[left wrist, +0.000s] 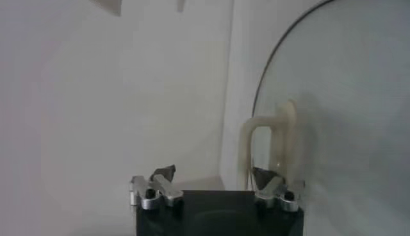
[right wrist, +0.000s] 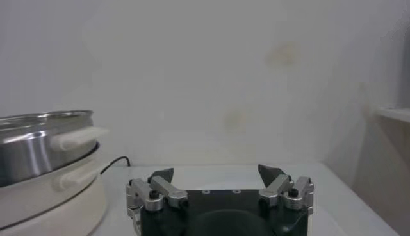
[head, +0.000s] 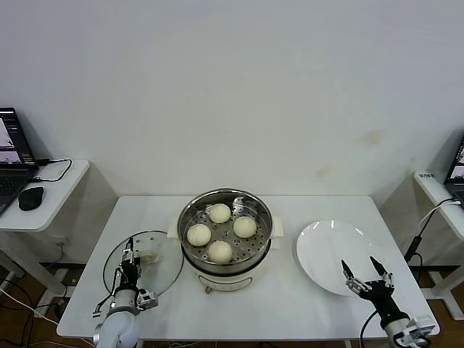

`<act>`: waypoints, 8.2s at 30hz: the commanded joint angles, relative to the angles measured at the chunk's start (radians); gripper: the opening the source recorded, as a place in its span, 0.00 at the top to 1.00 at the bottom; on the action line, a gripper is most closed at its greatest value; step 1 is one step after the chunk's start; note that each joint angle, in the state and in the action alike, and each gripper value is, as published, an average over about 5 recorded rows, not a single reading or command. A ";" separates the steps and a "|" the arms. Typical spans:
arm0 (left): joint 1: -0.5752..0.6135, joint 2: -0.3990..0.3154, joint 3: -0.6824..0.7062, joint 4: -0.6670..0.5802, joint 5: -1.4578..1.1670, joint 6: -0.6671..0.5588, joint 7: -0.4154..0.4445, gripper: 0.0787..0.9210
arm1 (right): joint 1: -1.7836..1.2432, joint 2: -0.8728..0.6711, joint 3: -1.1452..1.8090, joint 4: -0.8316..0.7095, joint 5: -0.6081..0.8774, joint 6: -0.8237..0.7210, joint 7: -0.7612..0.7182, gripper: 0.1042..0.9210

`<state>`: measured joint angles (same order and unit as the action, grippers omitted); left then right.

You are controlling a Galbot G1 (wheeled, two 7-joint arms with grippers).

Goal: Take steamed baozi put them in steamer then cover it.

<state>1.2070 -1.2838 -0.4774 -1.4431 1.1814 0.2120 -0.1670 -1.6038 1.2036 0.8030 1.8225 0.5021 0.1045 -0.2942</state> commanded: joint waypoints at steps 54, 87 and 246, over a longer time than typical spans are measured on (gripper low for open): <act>0.005 0.011 0.071 -0.685 0.150 0.259 0.382 0.93 | 0.007 0.103 0.029 0.138 -0.150 -0.172 0.108 0.12; -0.208 -0.317 0.478 -0.375 0.447 0.348 0.503 0.93 | 0.087 0.207 0.075 0.096 -0.215 -0.161 0.103 0.12; 0.546 -0.147 -0.273 -0.682 -1.079 -0.044 0.289 0.12 | -0.102 0.135 -0.189 0.250 -0.258 -0.235 0.285 0.12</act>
<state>1.6955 -1.4452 -0.7446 -2.1253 0.1691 0.1431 0.1353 -1.6440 1.3329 0.6172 2.0295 0.2519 -0.1383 -0.0273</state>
